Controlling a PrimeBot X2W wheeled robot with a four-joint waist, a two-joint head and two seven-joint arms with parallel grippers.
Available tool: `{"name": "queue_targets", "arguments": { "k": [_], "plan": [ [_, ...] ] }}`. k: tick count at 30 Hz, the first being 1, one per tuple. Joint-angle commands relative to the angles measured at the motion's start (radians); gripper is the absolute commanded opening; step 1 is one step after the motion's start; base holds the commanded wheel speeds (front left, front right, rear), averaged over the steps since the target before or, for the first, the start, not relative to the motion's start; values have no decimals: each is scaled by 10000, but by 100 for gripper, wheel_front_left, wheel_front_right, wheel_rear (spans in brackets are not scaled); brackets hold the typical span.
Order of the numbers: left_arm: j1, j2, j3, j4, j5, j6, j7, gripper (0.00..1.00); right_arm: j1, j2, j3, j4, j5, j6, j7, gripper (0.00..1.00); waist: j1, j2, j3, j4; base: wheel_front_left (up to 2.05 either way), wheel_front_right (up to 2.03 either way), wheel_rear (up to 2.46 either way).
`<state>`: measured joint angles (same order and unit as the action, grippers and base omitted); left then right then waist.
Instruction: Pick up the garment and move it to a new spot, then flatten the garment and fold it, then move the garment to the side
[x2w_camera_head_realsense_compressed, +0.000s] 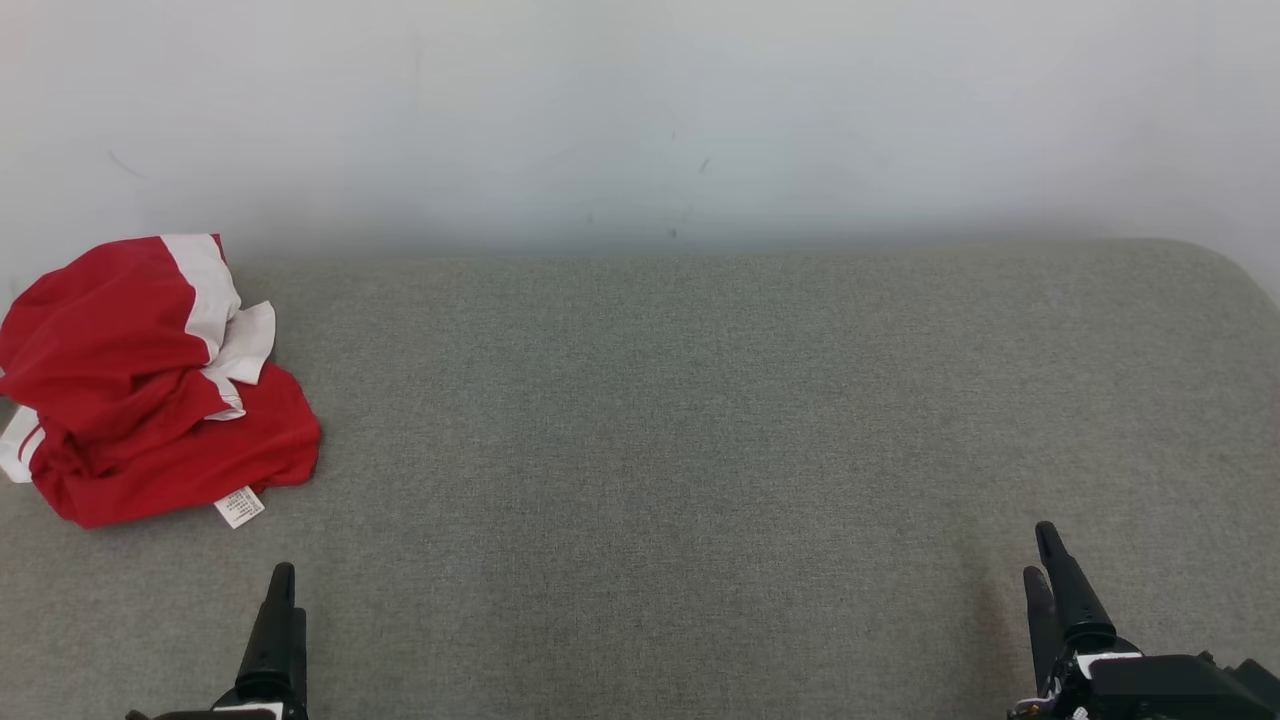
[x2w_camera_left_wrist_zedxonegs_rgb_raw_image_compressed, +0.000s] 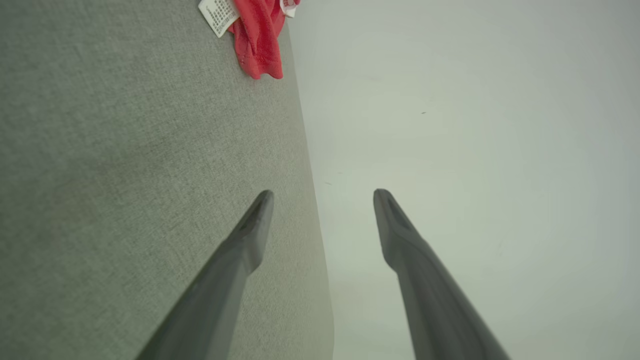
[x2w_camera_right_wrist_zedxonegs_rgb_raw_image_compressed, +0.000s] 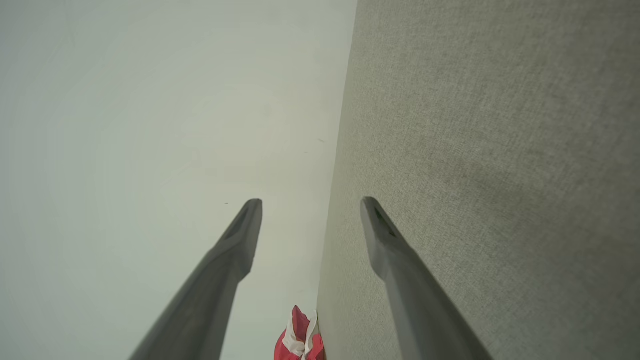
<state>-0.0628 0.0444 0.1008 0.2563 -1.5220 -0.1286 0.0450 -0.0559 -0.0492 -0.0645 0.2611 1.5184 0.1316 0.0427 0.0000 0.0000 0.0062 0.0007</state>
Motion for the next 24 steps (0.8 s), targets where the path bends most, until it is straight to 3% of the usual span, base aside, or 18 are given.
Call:
{"name": "queue_targets", "arguments": {
  "k": [1,24],
  "plan": [
    [-145,32,31,-222,270,-8,-83,100,-93,-86,47,-213,-199,-2,-79,100,0,0,1,1,0,0,0],
    [-42,45,3,-902,5428,213,-1007,100,-30,-77,471,-526,-4674,-5,-1000,100,0,0,43,23,0,0,0]
  ]
}}
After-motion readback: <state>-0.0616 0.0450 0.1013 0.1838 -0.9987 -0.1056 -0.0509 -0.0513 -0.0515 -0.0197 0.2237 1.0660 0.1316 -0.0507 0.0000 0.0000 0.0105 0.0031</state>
